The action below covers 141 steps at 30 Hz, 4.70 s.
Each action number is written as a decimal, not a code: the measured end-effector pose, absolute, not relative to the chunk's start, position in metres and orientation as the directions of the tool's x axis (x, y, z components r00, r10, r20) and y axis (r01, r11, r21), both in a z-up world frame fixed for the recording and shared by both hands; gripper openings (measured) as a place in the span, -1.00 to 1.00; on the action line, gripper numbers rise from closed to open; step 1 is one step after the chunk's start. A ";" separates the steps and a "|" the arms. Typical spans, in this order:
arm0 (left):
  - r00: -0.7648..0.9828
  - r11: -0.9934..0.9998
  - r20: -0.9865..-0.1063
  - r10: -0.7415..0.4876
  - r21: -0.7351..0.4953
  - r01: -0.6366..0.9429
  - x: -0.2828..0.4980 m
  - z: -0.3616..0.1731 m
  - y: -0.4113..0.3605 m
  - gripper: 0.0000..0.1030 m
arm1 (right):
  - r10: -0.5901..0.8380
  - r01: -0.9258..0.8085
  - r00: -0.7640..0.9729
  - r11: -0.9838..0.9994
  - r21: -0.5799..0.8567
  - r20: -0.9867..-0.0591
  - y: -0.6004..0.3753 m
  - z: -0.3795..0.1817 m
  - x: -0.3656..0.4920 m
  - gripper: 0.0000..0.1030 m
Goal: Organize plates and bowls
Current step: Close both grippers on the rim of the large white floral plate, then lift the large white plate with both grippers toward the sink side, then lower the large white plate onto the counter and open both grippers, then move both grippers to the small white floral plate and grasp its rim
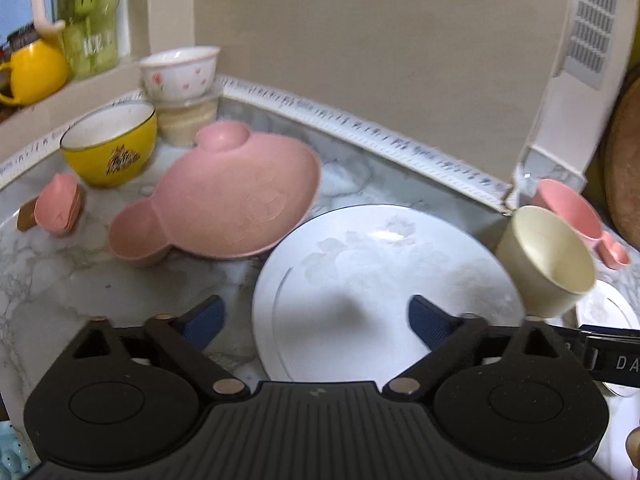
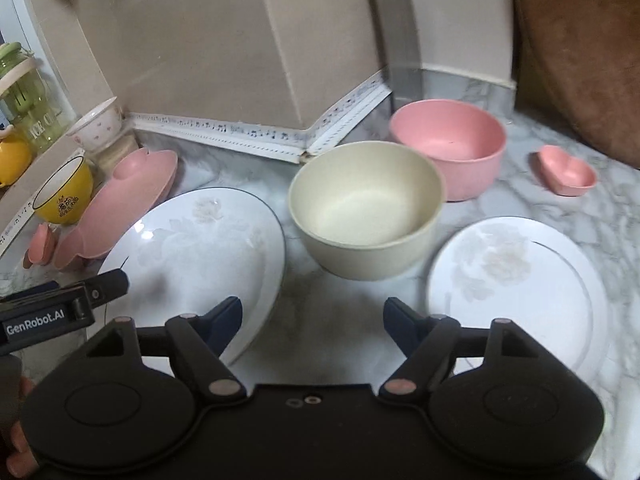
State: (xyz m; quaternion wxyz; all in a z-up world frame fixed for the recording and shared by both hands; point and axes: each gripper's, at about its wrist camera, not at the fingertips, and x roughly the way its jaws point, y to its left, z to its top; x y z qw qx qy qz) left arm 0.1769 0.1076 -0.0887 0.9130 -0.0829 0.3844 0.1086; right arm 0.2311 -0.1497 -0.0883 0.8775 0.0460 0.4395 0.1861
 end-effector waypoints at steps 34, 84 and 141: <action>0.560 0.932 -0.823 0.092 -0.126 -0.339 0.146 -0.097 0.139 -0.67 | 0.453 -0.373 0.414 0.876 0.307 -0.790 -0.126 -0.095 0.215 -0.75; 0.687 0.960 -0.723 0.074 -0.136 -0.246 0.066 -0.035 0.091 -0.63 | 0.395 -0.387 0.516 0.899 0.205 -0.760 -0.183 -0.053 0.144 -0.34; 0.578 0.927 -0.763 -0.291 -0.373 -0.026 0.228 -0.121 -0.098 -0.41 | 0.437 -0.331 0.420 0.890 0.314 -0.796 -0.364 -0.117 0.318 -0.23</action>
